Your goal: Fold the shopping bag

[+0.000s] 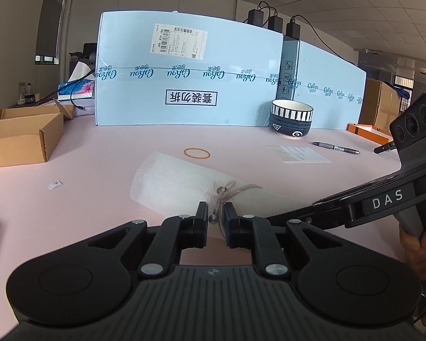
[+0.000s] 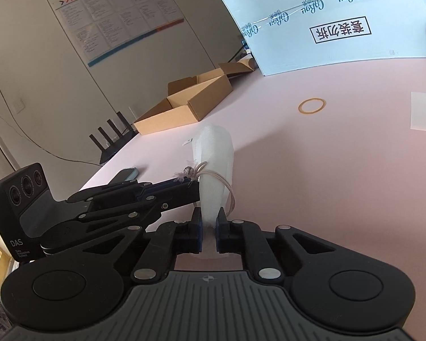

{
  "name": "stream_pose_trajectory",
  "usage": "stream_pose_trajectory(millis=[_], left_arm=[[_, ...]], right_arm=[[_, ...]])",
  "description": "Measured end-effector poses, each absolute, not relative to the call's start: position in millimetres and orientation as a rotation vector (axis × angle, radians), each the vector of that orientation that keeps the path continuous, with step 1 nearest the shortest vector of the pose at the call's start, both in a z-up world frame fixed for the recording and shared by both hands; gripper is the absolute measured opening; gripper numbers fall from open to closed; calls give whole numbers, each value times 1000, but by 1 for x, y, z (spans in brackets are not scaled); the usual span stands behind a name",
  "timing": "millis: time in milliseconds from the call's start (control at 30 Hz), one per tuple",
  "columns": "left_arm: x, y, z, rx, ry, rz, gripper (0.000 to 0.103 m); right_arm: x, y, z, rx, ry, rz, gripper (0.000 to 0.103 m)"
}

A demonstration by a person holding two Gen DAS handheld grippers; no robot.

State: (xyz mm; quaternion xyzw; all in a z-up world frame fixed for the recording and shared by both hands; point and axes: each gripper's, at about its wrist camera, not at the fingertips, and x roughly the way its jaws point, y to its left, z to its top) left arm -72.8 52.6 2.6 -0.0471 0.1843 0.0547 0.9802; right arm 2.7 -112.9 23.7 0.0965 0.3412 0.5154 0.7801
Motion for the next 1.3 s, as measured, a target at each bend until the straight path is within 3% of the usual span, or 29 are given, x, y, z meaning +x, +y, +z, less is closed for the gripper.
stream_pose_trajectory(millis=[333,767,933,1033,1100,1233,1300], left_arm=[[-77,34,8,20,327,128,11],[-76,43,4,11,357,161,23],[-77,44,2,13,365,174,33],[-78,45,2,-7,378,177,37],[-79,46,2,-16,383,187,52],[-86,47,6,-35,373,186,56],[-90,48,8,-50,366,174,68]], right_arm=[[25,-138,5,717,915,1166,6],[24,-141,7,516,907,1095,7],[23,-149,7,477,873,1043,18],[24,-155,10,456,831,1009,32],[25,-161,11,462,802,984,42],[26,-176,15,476,752,926,60],[24,-181,18,457,721,893,73]])
